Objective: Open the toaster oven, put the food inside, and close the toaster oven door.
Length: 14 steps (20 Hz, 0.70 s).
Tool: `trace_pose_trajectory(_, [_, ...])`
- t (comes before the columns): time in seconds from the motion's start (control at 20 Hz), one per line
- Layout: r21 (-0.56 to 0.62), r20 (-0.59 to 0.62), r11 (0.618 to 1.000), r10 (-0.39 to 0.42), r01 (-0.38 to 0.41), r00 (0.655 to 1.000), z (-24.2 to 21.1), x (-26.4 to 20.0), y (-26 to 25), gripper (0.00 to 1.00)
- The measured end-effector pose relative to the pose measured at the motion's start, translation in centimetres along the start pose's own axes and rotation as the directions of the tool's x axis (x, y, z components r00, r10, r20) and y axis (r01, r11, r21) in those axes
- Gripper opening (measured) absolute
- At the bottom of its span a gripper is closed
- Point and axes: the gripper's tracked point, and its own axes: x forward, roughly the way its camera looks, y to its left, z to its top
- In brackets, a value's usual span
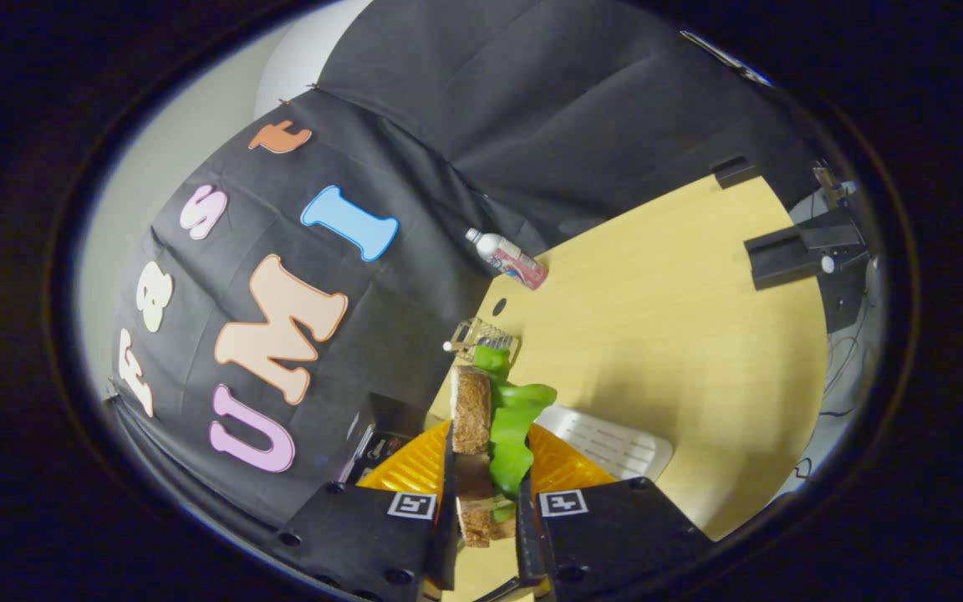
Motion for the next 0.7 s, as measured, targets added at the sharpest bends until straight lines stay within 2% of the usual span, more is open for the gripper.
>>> trace_pose_trajectory(0.3, [-0.002,-0.116,0.999,0.046,-0.047,0.992,-7.0,-3.7,2.9,0.3])
trace_pose_trajectory(0.7, [-0.003,-0.286,0.989,0.139,-0.146,0.948,-16.2,-4.7,7.3,0.3])
